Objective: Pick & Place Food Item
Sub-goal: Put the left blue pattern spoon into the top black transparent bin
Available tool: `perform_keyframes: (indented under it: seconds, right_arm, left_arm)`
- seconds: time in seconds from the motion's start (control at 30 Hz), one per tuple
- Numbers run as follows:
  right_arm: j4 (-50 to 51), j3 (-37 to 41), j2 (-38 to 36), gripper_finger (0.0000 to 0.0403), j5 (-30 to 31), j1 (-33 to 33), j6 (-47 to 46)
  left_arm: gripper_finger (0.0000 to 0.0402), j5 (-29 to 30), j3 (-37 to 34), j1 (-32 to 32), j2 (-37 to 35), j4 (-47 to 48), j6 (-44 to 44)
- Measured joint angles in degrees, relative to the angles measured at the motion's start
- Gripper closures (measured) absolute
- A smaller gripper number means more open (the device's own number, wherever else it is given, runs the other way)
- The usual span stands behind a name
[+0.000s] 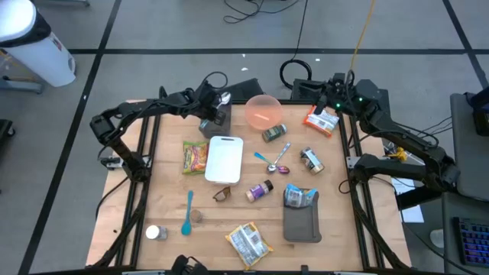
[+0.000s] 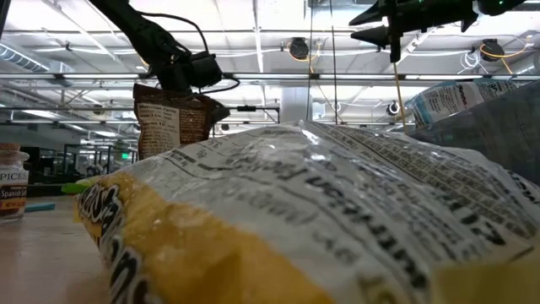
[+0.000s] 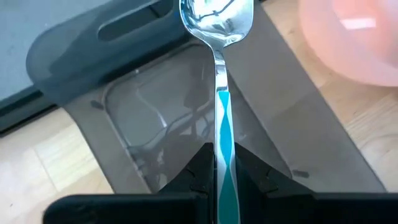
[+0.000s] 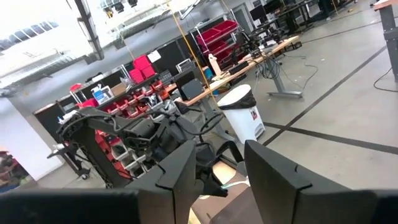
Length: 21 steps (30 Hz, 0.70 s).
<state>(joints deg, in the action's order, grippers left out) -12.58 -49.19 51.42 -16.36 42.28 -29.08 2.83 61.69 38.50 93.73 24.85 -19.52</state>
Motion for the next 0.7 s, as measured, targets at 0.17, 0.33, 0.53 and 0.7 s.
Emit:
perform_keyframes:
  seconds: [0.17,0.33,0.53,0.7]
  right_arm:
    - [0.0,0.0,0.0,0.0273,-0.2,0.0,-0.5]
    - [0.0,0.0,0.0,0.0273,-0.3,0.0,-1.7]
    - [0.0,0.0,0.0,0.0273,-0.4,0.0,-1.8]
    - [0.1,0.0,0.0,0.0273,-0.4,0.0,-1.8]
  left_arm:
    - [0.0369,-0.2,0.0,0.1,0.9,-0.8,0.9]
    - [0.0369,-1.8,0.0,0.3,3.3,-1.2,0.5]
    - [0.0369,-1.7,0.0,0.4,4.8,-1.1,1.3]
    - [0.0369,-1.6,0.0,0.4,7.0,-1.6,1.6]
